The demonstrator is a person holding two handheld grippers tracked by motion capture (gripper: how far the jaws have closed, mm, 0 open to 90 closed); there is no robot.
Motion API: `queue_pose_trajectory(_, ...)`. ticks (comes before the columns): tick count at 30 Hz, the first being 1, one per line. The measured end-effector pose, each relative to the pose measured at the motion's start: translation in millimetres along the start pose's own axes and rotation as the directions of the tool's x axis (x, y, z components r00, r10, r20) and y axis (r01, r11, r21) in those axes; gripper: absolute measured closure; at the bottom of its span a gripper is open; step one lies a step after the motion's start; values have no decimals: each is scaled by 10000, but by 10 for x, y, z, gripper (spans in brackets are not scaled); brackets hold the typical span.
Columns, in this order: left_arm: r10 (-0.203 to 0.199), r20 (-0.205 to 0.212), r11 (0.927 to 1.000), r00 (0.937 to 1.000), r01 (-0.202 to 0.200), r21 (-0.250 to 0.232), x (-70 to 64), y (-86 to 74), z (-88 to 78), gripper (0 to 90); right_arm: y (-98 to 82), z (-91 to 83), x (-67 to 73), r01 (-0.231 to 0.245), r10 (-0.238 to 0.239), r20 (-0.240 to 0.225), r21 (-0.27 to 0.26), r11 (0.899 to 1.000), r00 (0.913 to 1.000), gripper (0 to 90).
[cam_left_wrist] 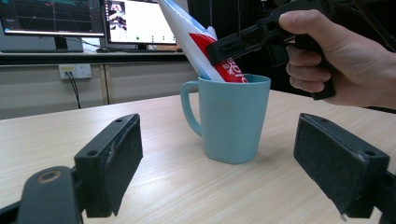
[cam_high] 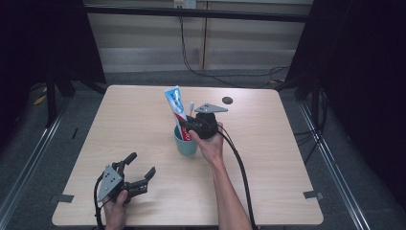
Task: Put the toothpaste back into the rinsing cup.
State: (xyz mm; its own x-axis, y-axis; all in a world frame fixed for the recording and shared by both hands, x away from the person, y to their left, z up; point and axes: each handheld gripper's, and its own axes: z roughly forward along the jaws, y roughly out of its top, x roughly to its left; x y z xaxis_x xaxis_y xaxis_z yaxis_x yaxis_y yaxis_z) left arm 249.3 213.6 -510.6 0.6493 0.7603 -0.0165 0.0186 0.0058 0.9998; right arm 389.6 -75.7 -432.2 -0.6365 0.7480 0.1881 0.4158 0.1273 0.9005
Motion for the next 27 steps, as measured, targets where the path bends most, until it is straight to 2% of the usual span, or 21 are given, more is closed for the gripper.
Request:
queue_pose_trajectory(10, 60, 3, 10000, 10000, -60, 80, 5, 2, -5, 154, -78, -75, -1, -107, 107, 31, -78, 9999, 9999, 713)
queue_pose_trajectory(16, 43, -10, 10000, 10000, -43, 81, 8, 2, -5, 154, -113, -123, 0, 8, -7, 63, -156, 9999, 10000, 727)
queue_pose_trajectory(21, 54, -2, 9999, 10000, -54, 95, 6, 2, -4, 154, -220, -143, -41, -339, 328, -245, -490, 9982, 9992, 728)
queue_pose_trajectory(27, 54, -8, 9999, 10000, -54, 97, 8, 2, -5, 154, -215, -180, -9, -21, 19, -95, -230, 9997, 10000, 714)
